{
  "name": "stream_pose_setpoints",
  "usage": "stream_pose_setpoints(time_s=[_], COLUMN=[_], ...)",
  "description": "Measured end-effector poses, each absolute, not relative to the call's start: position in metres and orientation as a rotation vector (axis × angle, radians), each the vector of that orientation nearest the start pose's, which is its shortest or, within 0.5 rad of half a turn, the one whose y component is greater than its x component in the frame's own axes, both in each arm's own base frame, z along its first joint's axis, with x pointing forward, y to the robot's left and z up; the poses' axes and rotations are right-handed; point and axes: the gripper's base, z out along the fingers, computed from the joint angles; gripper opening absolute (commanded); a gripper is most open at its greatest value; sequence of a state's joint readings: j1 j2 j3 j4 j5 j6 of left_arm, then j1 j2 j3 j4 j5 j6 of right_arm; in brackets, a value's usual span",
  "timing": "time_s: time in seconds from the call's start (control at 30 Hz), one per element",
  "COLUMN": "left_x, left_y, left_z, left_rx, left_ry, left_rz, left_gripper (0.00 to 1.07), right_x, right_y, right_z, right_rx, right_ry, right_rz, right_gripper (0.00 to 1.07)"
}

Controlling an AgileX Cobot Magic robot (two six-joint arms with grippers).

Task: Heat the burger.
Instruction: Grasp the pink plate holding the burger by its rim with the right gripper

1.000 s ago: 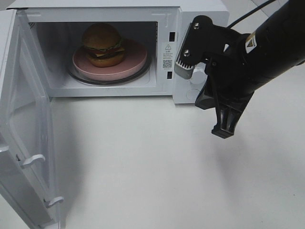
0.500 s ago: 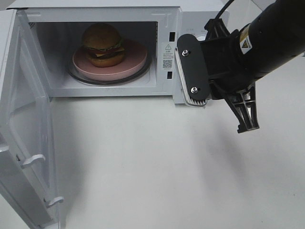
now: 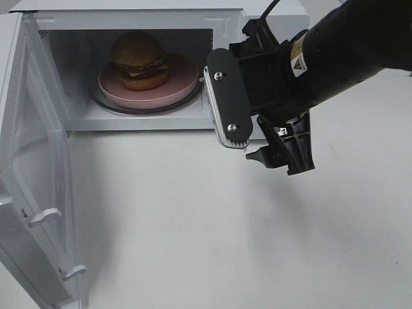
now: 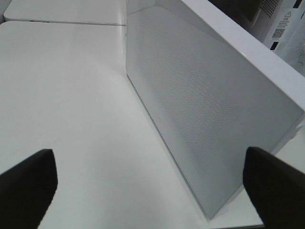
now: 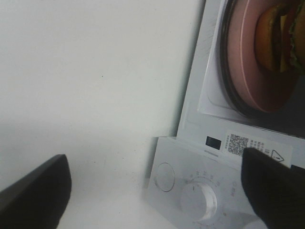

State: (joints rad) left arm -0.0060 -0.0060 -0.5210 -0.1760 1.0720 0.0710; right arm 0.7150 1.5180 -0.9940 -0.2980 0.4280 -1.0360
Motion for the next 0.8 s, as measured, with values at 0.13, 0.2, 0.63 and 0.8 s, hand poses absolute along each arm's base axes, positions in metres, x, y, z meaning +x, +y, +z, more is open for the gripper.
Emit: stream_pose_setpoints(time_s=[0.13,0.2,0.63,0.8], left_x=[-0.010,-0.010,-0.010,-0.010], left_y=[-0.014,-0.014,-0.014,-0.014], left_z=[0.283,0.283,0.283,0.283], left_rx=[0.090,0.090,0.090,0.090], left_ry=[2.018,2.018,2.018,2.018], left_rz=[-0.169,-0.169,-0.169,-0.169], left_gripper=[0.98,0.98,0.98,0.98], right_x=[0.263,0.266,0.303,0.315], right_y=[0.215,0.219,0.257,0.268], right_z=[0.244,0.243,0.229,0.221], right_rx=[-2.058,-2.065,-2.067,-2.070], right_ry=[1.367,1.359,1.338,1.339], right_rz=[-0.407,-0.412,-0.444,-0.444], right_gripper=[0.93,0.92,0.89,0.88])
